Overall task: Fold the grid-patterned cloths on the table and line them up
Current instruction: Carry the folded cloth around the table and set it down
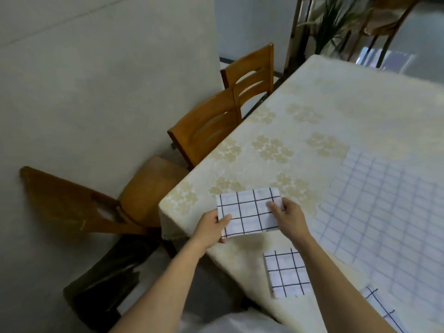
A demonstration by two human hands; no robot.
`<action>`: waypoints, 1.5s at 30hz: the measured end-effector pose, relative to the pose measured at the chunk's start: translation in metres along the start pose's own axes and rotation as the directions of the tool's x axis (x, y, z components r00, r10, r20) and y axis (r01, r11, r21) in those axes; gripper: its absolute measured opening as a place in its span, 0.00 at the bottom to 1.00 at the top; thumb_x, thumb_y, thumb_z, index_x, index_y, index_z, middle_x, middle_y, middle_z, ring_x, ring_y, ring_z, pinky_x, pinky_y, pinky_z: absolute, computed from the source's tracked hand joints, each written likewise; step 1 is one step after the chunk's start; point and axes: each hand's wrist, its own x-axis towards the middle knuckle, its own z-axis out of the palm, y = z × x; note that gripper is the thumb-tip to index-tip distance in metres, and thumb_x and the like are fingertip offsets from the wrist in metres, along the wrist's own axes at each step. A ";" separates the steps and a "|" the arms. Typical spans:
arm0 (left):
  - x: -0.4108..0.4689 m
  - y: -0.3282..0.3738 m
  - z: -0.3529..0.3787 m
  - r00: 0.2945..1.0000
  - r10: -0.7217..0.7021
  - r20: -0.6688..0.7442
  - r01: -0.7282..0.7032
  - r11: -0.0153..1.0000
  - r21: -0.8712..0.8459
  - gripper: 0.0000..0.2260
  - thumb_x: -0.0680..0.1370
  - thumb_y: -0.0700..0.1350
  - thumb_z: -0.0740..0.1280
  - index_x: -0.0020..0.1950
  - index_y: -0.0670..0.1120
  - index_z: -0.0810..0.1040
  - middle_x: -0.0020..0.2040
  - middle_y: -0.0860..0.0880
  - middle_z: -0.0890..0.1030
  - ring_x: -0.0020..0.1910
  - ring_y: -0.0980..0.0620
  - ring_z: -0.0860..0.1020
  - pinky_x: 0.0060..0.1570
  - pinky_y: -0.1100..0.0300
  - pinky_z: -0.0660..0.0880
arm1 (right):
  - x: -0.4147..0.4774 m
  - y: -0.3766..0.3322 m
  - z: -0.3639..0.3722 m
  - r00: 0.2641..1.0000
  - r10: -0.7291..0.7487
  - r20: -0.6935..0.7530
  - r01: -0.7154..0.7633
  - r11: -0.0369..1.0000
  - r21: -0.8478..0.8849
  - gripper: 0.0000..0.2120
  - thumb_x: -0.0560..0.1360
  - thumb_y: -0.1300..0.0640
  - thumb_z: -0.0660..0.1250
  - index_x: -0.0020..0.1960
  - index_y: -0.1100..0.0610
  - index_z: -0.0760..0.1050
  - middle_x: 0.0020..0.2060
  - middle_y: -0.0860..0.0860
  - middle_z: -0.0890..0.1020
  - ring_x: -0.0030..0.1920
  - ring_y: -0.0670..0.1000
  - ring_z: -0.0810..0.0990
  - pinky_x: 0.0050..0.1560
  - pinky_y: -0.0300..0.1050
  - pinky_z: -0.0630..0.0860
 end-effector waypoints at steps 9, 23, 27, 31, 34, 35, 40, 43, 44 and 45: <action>0.066 -0.014 0.007 0.994 -0.051 0.098 0.023 0.964 0.264 0.12 0.79 0.37 0.70 0.58 0.52 0.81 0.57 0.49 0.84 0.56 0.50 0.82 0.61 0.52 0.78 | 0.037 0.055 0.017 0.964 0.259 0.060 -0.248 0.957 -0.149 0.08 0.76 0.57 0.69 0.50 0.63 0.80 0.43 0.57 0.85 0.42 0.56 0.80 0.38 0.43 0.69; 0.101 -0.034 0.009 0.996 -0.074 0.056 0.032 0.844 0.536 0.15 0.75 0.40 0.76 0.52 0.45 0.70 0.45 0.47 0.74 0.40 0.50 0.75 0.42 0.51 0.77 | 0.031 0.080 0.052 0.950 0.266 -0.163 -0.304 0.908 -0.288 0.17 0.77 0.64 0.68 0.64 0.63 0.71 0.57 0.61 0.75 0.50 0.61 0.77 0.48 0.51 0.75; 0.104 -0.019 0.004 0.950 0.252 0.182 -0.289 0.500 0.816 0.23 0.75 0.53 0.75 0.63 0.50 0.67 0.59 0.52 0.68 0.58 0.52 0.71 0.56 0.61 0.70 | 0.031 0.071 0.057 0.966 -0.087 -0.244 -0.081 0.795 -0.601 0.31 0.72 0.56 0.76 0.71 0.61 0.70 0.64 0.60 0.76 0.61 0.62 0.76 0.58 0.56 0.76; 0.123 -0.010 0.019 0.800 0.201 0.565 -0.600 0.279 0.750 0.39 0.79 0.53 0.70 0.82 0.45 0.52 0.82 0.48 0.53 0.80 0.50 0.54 0.76 0.61 0.52 | 0.032 0.069 0.087 0.970 -0.160 0.183 0.241 0.722 -0.648 0.31 0.83 0.46 0.57 0.81 0.50 0.49 0.80 0.50 0.54 0.80 0.55 0.51 0.78 0.52 0.53; 0.139 -0.015 0.027 0.751 0.019 0.660 -0.648 0.215 0.730 0.46 0.79 0.55 0.69 0.83 0.42 0.40 0.83 0.48 0.38 0.82 0.51 0.40 0.79 0.60 0.41 | 0.029 0.082 0.094 0.954 0.020 0.298 0.210 0.666 -0.716 0.33 0.81 0.34 0.40 0.80 0.49 0.39 0.79 0.45 0.42 0.80 0.55 0.41 0.77 0.51 0.41; 0.144 -0.018 0.025 0.748 0.002 0.664 -0.646 0.232 0.727 0.48 0.78 0.55 0.71 0.82 0.42 0.39 0.83 0.48 0.37 0.82 0.50 0.39 0.79 0.59 0.41 | 0.029 0.082 0.092 0.956 0.043 0.290 0.196 0.639 -0.743 0.36 0.79 0.30 0.38 0.80 0.49 0.40 0.79 0.45 0.42 0.80 0.55 0.40 0.77 0.52 0.42; 0.152 -0.023 0.008 0.742 0.013 0.670 -0.655 0.226 0.721 0.55 0.74 0.58 0.74 0.82 0.43 0.36 0.82 0.49 0.35 0.81 0.48 0.36 0.79 0.55 0.41 | 0.033 0.056 0.071 0.931 0.318 0.180 -0.025 0.548 -0.836 0.48 0.74 0.28 0.54 0.80 0.51 0.34 0.79 0.45 0.36 0.79 0.53 0.35 0.79 0.55 0.39; 0.154 -0.026 -0.005 0.743 0.026 0.668 -0.656 0.224 0.721 0.56 0.72 0.62 0.74 0.82 0.45 0.36 0.81 0.49 0.33 0.81 0.47 0.35 0.80 0.52 0.41 | 0.027 0.040 0.071 0.927 0.373 0.040 -0.168 0.508 -0.845 0.48 0.76 0.33 0.60 0.81 0.54 0.38 0.80 0.49 0.41 0.80 0.55 0.38 0.78 0.55 0.37; 0.155 -0.027 -0.007 0.748 0.053 0.661 -0.654 0.232 0.720 0.55 0.72 0.64 0.72 0.83 0.45 0.37 0.82 0.48 0.34 0.81 0.46 0.35 0.80 0.51 0.41 | 0.022 0.034 0.072 0.934 0.357 0.003 -0.203 0.539 -0.817 0.45 0.77 0.35 0.60 0.81 0.54 0.40 0.81 0.50 0.43 0.80 0.54 0.39 0.78 0.54 0.37; 0.153 -0.028 -0.008 0.751 0.092 0.653 -0.652 0.261 0.712 0.53 0.73 0.66 0.71 0.83 0.46 0.41 0.82 0.48 0.36 0.81 0.46 0.36 0.80 0.50 0.42 | 0.016 0.028 0.073 0.947 0.320 -0.023 -0.216 0.581 -0.785 0.41 0.79 0.37 0.59 0.81 0.54 0.43 0.81 0.50 0.45 0.80 0.53 0.41 0.79 0.52 0.39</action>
